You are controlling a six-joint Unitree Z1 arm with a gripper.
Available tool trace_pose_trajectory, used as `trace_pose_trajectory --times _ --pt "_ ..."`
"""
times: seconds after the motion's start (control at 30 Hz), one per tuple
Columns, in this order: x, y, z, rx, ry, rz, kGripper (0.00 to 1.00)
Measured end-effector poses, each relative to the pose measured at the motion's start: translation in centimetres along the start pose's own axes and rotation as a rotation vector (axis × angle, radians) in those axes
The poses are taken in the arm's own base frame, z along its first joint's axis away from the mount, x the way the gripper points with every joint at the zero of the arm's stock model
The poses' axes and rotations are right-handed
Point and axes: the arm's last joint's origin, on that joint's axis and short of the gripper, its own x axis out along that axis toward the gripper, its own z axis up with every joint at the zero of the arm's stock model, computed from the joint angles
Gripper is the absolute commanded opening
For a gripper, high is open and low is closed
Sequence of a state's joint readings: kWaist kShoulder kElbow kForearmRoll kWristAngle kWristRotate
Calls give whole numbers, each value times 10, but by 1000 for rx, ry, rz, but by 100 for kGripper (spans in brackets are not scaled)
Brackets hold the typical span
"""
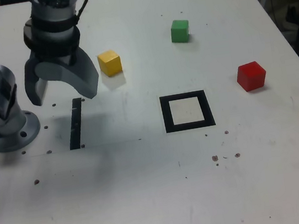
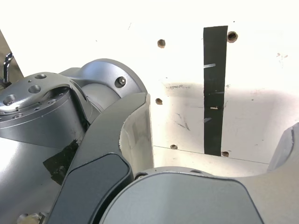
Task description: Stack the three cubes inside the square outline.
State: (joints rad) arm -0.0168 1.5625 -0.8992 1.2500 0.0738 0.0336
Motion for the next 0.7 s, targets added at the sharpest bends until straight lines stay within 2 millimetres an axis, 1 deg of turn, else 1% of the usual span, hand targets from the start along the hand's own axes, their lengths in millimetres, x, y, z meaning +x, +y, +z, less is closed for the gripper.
trace_pose_trajectory --times 0.2,0.33,0.43,0.47,0.6,0.7 --pt "-4 3 1 -25 -41 50 96" --pt "-24 4 11 -41 -131 54 95" --pt "-46 4 20 -45 -201 60 93" --pt "-52 3 24 -43 -205 65 93" --pt "-69 3 53 -41 -182 86 92" --pt "-81 2 72 -46 -185 103 91"
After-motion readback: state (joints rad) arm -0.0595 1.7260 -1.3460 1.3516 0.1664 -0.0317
